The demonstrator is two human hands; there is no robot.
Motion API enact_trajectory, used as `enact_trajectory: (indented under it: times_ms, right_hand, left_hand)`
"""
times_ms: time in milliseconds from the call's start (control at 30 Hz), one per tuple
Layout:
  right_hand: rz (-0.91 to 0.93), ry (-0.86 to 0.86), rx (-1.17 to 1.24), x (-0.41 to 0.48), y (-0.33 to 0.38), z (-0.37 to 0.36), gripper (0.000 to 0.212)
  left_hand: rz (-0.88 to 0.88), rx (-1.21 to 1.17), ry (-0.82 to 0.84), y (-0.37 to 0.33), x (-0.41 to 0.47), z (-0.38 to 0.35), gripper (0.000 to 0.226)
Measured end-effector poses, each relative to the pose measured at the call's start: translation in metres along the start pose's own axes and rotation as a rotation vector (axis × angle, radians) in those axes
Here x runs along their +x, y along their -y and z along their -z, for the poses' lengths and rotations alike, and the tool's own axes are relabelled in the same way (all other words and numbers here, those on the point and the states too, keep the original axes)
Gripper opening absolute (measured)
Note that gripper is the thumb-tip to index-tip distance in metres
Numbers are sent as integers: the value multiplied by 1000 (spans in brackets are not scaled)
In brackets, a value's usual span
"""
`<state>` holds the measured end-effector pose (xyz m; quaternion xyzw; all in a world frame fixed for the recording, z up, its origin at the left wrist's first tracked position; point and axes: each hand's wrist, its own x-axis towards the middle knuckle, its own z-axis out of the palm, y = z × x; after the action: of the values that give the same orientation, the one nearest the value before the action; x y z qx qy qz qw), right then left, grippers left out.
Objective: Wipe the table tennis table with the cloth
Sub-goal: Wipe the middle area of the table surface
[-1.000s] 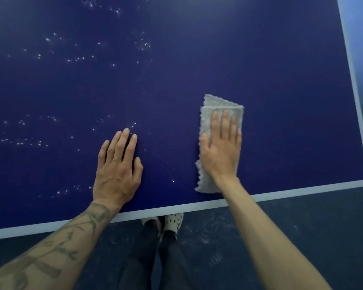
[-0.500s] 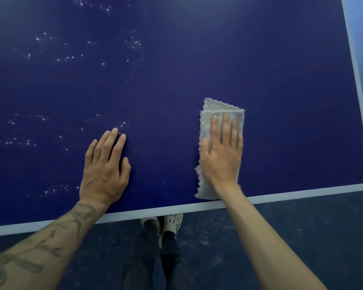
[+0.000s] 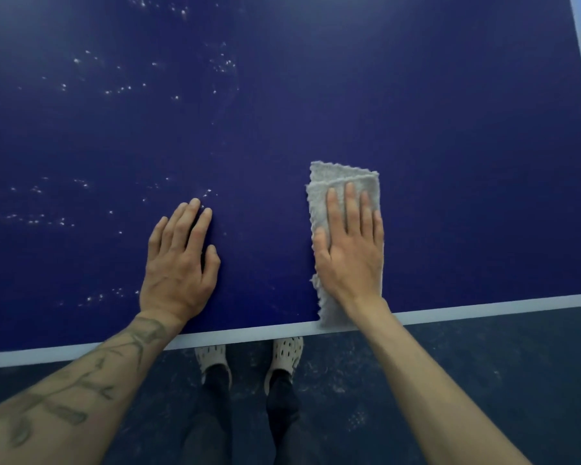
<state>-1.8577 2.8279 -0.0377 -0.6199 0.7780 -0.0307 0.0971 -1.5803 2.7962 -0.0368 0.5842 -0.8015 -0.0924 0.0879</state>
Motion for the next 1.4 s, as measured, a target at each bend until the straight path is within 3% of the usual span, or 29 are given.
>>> enact_trajectory:
  times_ms: [100, 167, 300, 433, 567, 633, 733, 833, 967, 1067, 1133, 1300, 1400]
  right_hand:
    - [-5, -9, 47, 11, 44, -6, 70]
    - [96, -5, 56, 1, 69, -13, 70]
    - [252, 0, 11, -32, 60, -18, 70]
    - [-3, 7, 11, -25, 36, -8, 67]
    - [-153, -34, 35, 0, 87, -12, 69]
    - [-103, -40, 50, 7, 136, -23, 69]
    - [140, -20, 72, -11, 201, -39, 70]
    - [280, -3, 52, -37, 198, -43, 71]
    - [-11, 14, 29, -37, 161, -32, 68]
    - [-144, -24, 49, -18, 188, -35, 70]
    - [-83, -56, 74, -9, 224, -43, 71]
    - [305, 2, 97, -44, 268, -58, 73]
    - [223, 12, 46, -51, 217, -49, 70]
  left_hand:
    - [-3, 2, -1, 1, -1, 0, 59]
    - [-7, 6, -3, 2, -1, -1, 59]
    - [-9, -1, 5, 3, -1, 0, 59]
    - [-13, -25, 24, 2, -2, 5, 58]
    - [-50, -127, 7, 22, -4, 15, 57]
    - [-36, -105, -30, 49, -3, 24, 56]
    - [21, -39, -47, 97, 5, 41, 56]
    - [82, 1, -21, 141, 15, 54, 58]
    - [81, 24, 45, 170, 15, 55, 61]
    - [82, 7, 27, 178, 12, 46, 60]
    - [82, 0, 4, 180, 12, 43, 59]
    - [75, 4, -6, 180, 10, 43, 59]
    - [82, -3, -3, 179, 11, 45, 59]
